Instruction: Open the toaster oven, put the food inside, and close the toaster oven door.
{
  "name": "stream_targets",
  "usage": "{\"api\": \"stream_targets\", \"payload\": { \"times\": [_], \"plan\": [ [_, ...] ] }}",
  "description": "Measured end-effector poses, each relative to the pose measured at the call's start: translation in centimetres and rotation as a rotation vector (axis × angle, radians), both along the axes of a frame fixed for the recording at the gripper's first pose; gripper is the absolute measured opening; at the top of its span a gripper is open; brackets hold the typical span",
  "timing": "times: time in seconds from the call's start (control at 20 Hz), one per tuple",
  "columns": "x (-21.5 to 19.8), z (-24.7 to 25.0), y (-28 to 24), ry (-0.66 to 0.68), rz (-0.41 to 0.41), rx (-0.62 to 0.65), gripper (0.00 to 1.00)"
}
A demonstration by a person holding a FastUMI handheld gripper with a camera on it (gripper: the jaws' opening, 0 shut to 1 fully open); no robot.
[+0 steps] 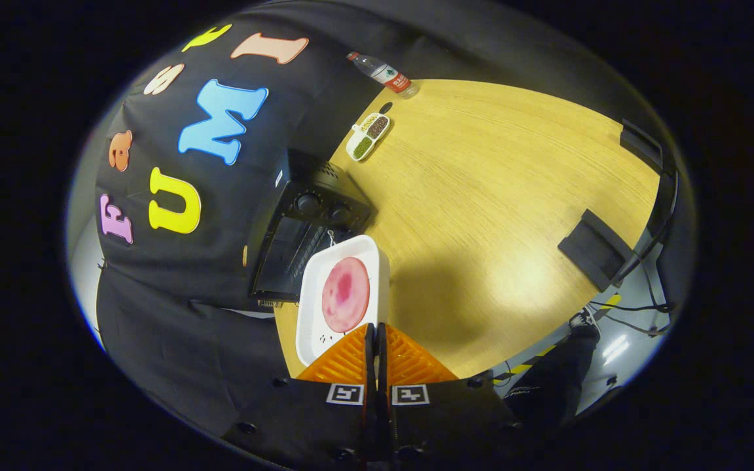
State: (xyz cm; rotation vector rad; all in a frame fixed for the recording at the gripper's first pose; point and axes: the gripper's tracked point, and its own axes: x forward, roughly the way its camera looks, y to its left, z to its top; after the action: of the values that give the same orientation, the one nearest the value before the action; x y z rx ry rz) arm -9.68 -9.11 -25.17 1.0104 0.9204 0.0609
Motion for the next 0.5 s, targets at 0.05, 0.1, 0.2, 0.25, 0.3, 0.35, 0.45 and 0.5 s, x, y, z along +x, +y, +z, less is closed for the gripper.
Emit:
{"api": "stream_targets", "payload": {
  "times": [0.05, 0.1, 0.2, 0.25, 0.3, 0.35, 0.45, 0.5],
  "plan": [
    [0.2, 0.4, 0.6, -0.003, 0.011, 0.002, 0.02],
    [0.3, 0.8, 1.2, -0.008, 0.02, 0.003, 0.02],
    [1.3, 1.5, 2.3, -0.019, 0.04, 0.008, 0.02],
    [1.9, 1.8, 2.9, -0.021, 0.048, 0.014, 0.02],
    [2.5, 2.0, 3.7, -0.023, 0.054, 0.019, 0.02],
    [3.3, 2.2, 4.4, -0.026, 0.062, 0.024, 0.02],
    [4.8, 2.3, 5.9, -0.027, 0.082, 0.027, 0.02],
    [5.3, 2.1, 6.5, -0.027, 0.088, 0.026, 0.02]
  ]
}}
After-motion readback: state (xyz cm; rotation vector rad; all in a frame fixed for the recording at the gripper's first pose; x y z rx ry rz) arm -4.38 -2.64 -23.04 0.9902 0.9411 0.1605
